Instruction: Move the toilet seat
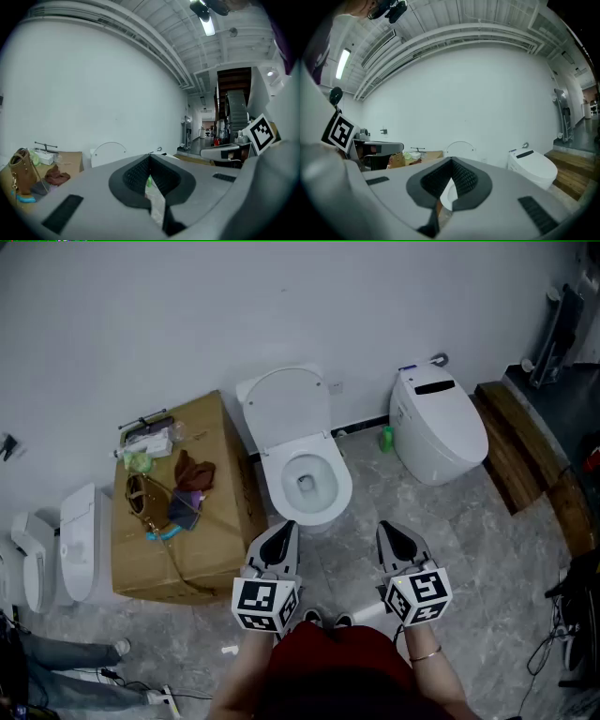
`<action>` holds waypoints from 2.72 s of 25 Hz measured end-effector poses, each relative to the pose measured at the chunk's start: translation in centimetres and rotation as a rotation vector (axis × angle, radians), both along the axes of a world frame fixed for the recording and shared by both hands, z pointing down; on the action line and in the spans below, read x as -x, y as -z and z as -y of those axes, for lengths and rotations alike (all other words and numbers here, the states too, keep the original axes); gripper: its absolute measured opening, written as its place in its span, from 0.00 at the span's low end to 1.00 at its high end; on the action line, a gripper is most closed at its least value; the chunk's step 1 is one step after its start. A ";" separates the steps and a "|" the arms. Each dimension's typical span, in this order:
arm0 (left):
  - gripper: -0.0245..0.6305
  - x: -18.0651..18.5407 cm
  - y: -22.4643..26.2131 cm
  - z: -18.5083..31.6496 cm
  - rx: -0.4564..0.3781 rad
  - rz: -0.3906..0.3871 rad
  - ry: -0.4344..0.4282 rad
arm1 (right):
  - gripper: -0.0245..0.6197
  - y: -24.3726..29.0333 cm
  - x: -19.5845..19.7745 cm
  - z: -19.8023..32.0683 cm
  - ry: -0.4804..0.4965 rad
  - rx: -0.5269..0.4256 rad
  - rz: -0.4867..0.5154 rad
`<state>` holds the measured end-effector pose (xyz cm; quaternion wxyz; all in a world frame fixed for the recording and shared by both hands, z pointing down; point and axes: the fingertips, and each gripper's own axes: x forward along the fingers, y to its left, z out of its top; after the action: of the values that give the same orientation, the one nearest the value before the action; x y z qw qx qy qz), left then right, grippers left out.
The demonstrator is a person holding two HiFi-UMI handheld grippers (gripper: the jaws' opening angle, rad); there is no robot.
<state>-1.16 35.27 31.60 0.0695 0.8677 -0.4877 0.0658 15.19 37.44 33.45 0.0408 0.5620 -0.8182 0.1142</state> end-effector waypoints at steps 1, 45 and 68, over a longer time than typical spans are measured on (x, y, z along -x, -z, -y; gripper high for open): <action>0.08 0.0 0.0 0.0 0.001 0.000 0.002 | 0.06 0.0 0.0 0.0 0.002 0.000 -0.003; 0.08 0.8 -7.3 20.3 0.146 0.043 0.028 | 0.06 -6.1 -0.4 19.7 -0.014 0.154 0.031; 0.08 4.9 -17.6 31.1 0.376 0.024 0.052 | 0.06 -16.3 3.6 31.0 0.017 0.402 -0.002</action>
<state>-6.01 4.15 49.17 0.2261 0.8257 -0.4900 0.1642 11.62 6.48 49.72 0.1538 0.5356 -0.7838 0.2743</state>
